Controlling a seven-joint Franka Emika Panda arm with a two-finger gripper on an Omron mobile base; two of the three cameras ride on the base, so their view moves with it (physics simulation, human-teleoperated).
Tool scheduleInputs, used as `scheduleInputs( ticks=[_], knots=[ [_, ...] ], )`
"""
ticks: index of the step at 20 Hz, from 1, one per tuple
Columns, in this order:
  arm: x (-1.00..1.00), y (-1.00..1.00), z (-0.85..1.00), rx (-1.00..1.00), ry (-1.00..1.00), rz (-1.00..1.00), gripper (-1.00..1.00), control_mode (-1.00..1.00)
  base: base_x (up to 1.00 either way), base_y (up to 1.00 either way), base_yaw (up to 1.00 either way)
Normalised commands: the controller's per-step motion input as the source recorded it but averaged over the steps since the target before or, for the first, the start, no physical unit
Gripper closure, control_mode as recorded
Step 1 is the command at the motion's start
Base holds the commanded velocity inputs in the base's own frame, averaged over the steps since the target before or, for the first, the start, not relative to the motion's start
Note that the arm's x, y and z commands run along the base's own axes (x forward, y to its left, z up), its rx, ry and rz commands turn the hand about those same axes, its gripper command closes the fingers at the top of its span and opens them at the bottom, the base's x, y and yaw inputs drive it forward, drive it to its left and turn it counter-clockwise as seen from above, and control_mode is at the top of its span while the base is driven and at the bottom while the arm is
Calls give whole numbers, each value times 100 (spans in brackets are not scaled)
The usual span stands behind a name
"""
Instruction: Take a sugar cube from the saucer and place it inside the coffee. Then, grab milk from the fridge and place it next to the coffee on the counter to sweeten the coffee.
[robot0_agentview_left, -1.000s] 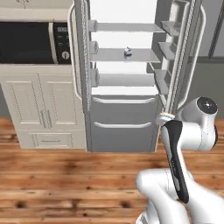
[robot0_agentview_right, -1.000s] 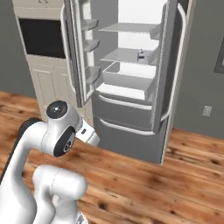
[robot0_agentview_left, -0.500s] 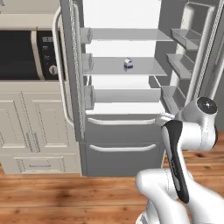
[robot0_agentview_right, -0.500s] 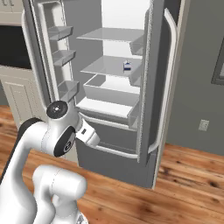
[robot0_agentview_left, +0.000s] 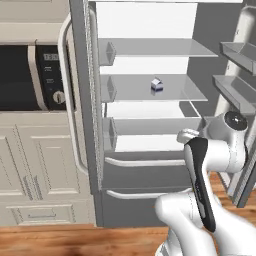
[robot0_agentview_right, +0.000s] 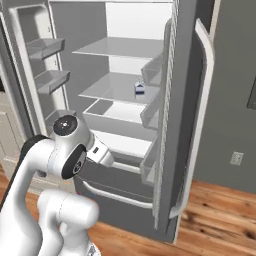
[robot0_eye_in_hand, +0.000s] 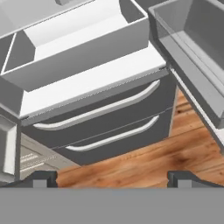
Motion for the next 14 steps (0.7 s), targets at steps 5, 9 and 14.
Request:
scheduleInputs(
  ticks=[5, 9, 14],
  knots=[
    [0, 0, 0, 0, 0, 0, -100, 100, 56, 5, -7],
    [0, 0, 0, 0, 0, 0, -100, 100, 37, 15, -8],
    [0, 0, 0, 0, 0, 0, -100, 100, 46, 11, -10]
  ],
)
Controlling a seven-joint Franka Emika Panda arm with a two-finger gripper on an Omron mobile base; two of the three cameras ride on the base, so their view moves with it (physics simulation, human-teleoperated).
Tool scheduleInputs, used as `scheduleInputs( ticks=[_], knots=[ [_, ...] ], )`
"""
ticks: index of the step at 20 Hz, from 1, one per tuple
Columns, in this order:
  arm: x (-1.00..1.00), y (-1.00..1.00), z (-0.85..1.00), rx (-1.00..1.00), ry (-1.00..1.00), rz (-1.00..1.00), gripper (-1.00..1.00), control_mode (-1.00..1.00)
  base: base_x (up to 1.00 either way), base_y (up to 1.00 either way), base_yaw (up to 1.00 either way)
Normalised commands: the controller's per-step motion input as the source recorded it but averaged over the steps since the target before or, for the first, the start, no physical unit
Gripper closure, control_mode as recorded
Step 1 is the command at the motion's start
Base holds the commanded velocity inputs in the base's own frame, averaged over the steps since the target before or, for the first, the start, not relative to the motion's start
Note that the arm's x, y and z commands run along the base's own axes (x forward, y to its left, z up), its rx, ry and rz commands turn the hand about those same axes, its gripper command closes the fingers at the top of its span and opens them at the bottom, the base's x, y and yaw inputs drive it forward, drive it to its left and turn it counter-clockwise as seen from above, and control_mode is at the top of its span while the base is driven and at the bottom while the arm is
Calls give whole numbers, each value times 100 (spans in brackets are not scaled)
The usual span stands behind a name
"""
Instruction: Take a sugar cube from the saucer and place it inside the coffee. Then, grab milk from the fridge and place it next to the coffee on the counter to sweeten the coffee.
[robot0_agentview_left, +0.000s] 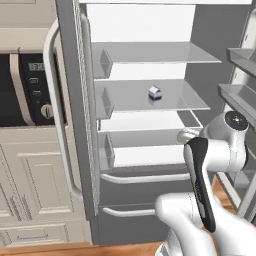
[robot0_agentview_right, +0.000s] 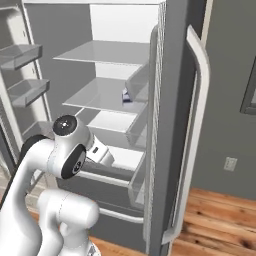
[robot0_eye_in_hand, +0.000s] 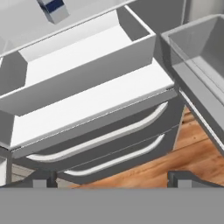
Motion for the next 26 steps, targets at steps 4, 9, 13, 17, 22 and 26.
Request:
scheduleInputs(
  ticks=[4, 9, 13, 17, 22, 26],
  knots=[
    [0, 0, 0, 0, 0, 0, -100, 100, 51, 5, -5],
    [0, 0, 0, 0, 0, 0, -100, 100, 51, 13, -1],
    [0, 0, 0, 0, 0, 0, -100, 100, 51, 5, 0],
    [0, 0, 0, 0, 0, 3, -100, -100, 10, 0, 3],
    [18, 0, 1, 0, -4, 0, -100, -100, 0, 0, 0],
    [33, 0, 15, -1, -15, 1, -100, -100, 0, 0, 0]
  ],
)
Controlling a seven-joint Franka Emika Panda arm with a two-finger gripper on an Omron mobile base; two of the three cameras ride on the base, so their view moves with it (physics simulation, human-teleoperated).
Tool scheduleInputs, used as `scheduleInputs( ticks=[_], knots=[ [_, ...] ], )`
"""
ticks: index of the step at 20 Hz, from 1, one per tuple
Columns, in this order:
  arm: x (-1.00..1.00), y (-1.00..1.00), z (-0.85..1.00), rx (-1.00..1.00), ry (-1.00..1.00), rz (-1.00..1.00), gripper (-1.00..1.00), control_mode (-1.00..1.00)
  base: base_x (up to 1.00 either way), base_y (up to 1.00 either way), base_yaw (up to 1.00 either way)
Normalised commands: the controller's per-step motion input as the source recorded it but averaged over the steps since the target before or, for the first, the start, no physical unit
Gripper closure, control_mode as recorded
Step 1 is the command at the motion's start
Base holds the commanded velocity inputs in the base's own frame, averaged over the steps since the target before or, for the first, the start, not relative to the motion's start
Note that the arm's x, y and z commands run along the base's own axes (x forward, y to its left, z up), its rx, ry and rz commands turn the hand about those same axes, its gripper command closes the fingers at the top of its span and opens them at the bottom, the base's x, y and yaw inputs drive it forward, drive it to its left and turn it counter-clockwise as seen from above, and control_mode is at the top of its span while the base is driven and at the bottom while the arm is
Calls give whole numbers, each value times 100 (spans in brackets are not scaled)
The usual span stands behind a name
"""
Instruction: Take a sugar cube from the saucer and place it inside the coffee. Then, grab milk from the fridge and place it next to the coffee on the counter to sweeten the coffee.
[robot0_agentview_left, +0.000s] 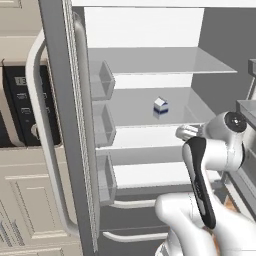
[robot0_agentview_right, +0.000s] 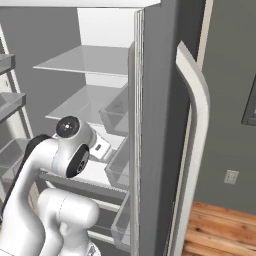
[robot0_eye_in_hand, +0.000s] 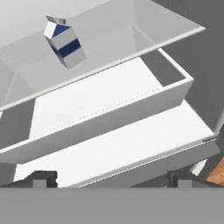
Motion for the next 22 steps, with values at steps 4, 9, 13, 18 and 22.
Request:
scheduleInputs(
  ticks=[4, 9, 13, 18, 22],
  knots=[
    [51, 0, 15, -4, -3, 0, -100, -100, 0, 0, 0],
    [50, 0, 15, -1, -1, 0, -100, -100, 0, 0, 0],
    [53, 0, 12, 0, 1, 1, -100, -100, 0, 0, 0],
    [43, 0, 10, 0, 5, 8, -100, -100, 0, 0, 0],
    [24, 0, 12, -5, 1, 11, -100, -100, 0, 0, 0]
  ],
)
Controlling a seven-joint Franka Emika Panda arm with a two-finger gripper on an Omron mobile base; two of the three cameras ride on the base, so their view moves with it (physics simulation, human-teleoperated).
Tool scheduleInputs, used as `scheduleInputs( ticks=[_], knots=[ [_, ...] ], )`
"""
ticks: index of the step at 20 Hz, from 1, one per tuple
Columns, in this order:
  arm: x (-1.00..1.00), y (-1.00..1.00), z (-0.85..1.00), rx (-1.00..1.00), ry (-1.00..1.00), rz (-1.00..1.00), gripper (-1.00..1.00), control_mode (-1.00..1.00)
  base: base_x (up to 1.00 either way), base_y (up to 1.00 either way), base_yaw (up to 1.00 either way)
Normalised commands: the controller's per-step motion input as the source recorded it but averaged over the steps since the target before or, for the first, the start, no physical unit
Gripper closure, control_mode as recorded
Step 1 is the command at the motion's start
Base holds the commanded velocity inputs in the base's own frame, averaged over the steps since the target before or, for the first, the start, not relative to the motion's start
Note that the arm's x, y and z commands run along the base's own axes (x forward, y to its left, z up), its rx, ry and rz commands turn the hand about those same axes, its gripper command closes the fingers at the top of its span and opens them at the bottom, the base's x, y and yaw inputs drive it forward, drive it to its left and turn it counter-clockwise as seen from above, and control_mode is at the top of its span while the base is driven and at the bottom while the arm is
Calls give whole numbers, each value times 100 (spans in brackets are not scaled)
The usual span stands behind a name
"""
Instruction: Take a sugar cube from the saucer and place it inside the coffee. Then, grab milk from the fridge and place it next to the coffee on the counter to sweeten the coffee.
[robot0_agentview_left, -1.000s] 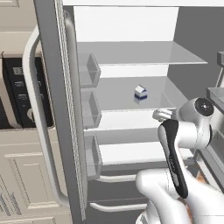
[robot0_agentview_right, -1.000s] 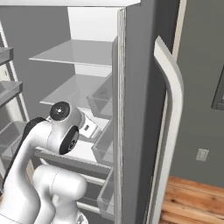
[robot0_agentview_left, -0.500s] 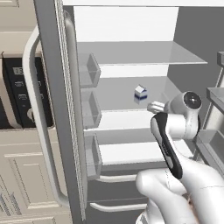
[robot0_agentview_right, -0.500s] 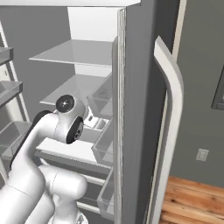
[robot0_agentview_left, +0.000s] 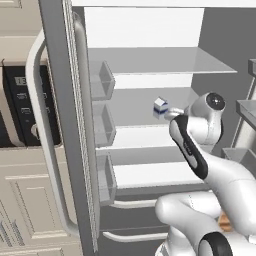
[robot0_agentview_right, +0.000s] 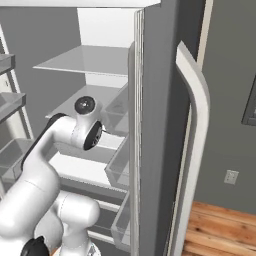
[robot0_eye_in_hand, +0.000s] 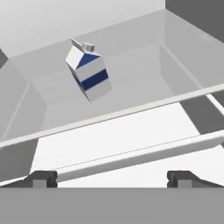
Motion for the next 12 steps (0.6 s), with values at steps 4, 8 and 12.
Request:
scheduleInputs(
  ticks=[4, 8, 12],
  knots=[
    [4, 2, 6, -7, 1, 4, -100, -100, 0, 0, 0],
    [4, 5, 0, -7, 0, 0, -100, -100, 0, 0, 0],
    [23, 0, 0, -6, 0, 3, -100, -100, 0, 0, 0]
  ],
)
